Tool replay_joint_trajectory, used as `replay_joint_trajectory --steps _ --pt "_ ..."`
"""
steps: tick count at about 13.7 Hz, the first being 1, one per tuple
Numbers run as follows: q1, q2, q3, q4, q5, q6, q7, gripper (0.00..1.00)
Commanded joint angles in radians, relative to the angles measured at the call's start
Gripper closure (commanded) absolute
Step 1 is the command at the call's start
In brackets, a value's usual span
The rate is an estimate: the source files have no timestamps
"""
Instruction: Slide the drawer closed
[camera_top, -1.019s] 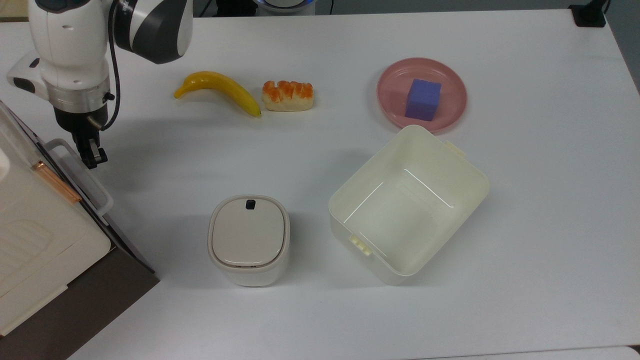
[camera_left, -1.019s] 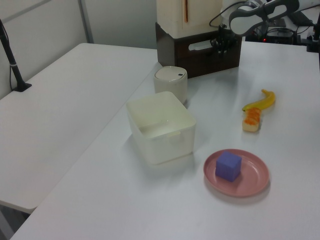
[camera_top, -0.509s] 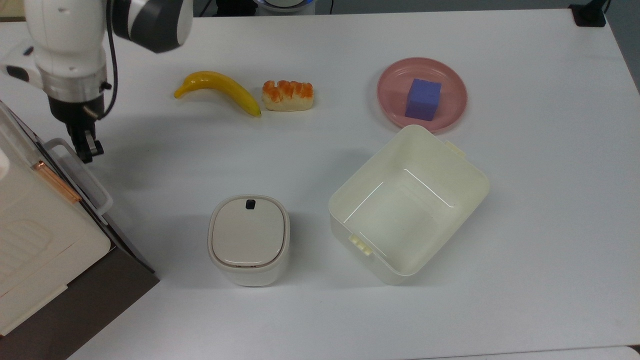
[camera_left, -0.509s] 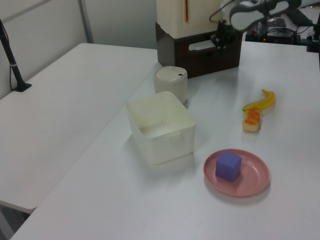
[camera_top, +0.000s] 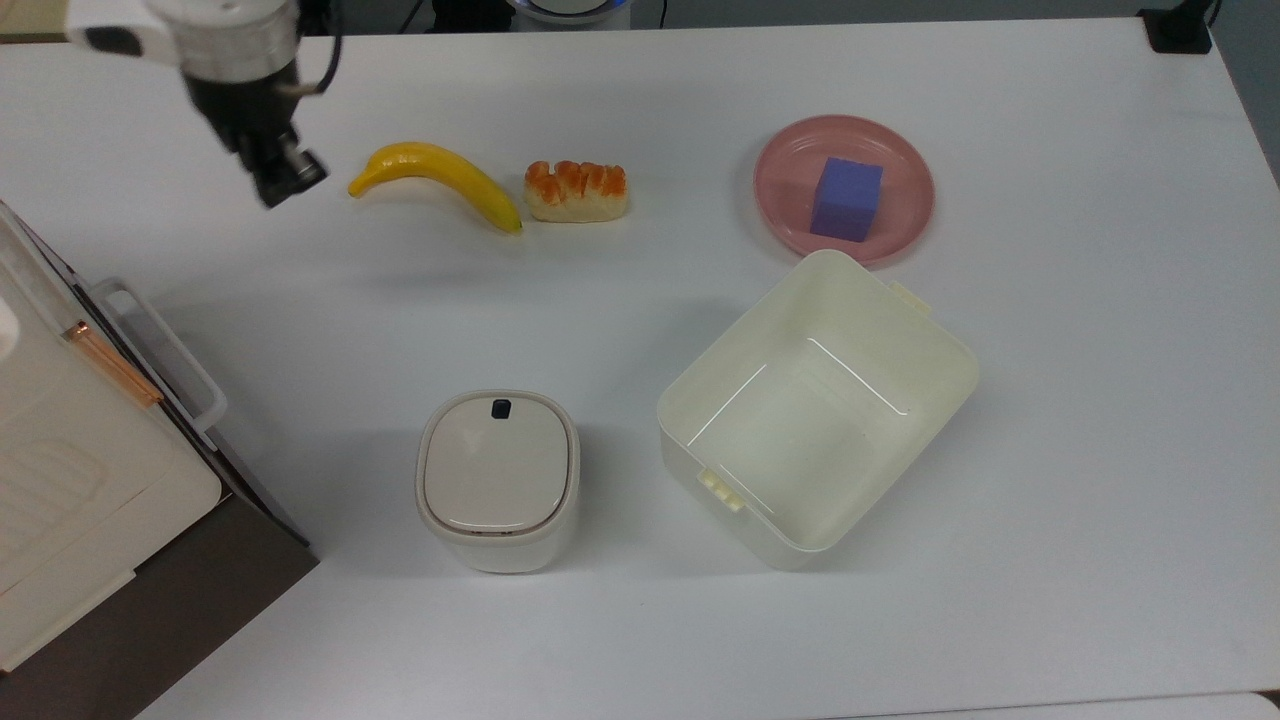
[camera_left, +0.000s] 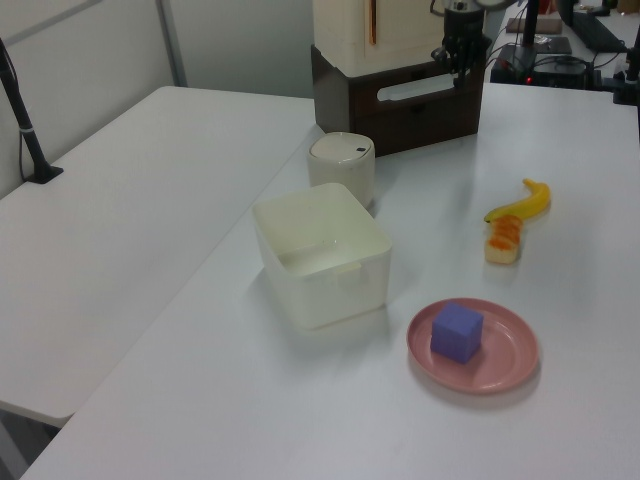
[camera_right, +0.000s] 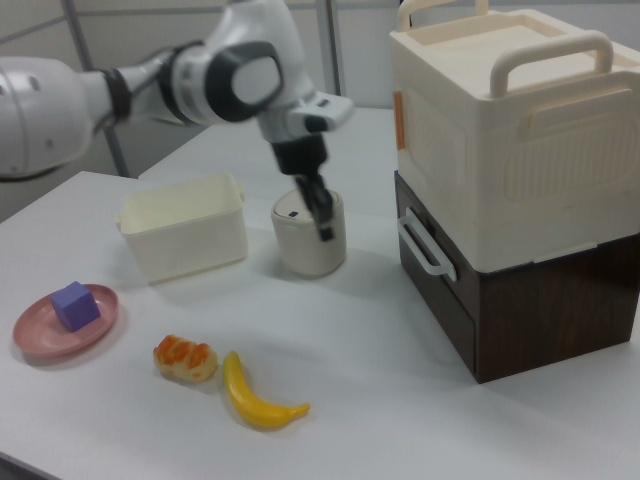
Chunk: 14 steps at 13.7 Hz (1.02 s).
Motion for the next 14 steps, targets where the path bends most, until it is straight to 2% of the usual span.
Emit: replay_joint_trajectory --steps 1,4,7,12,14 --pt "0.004 -0.110 0.051 -0.029 0.080 -0.169 -0.125 1.00" --pt "0.011 -0.153 0.099 -0.029 0.121 -0.269 -0.170 1.00" --pt "0.057 -0.173 0.108 -0.027 0.136 -0.351 -0.285 1.00" --pt "0.064 -0.207 0.133 -0.027 0.153 -0.359 -0.458 1.00" --pt "0.064 -0.207 0.131 -0.027 0.185 -0.321 -0.458 1.00"
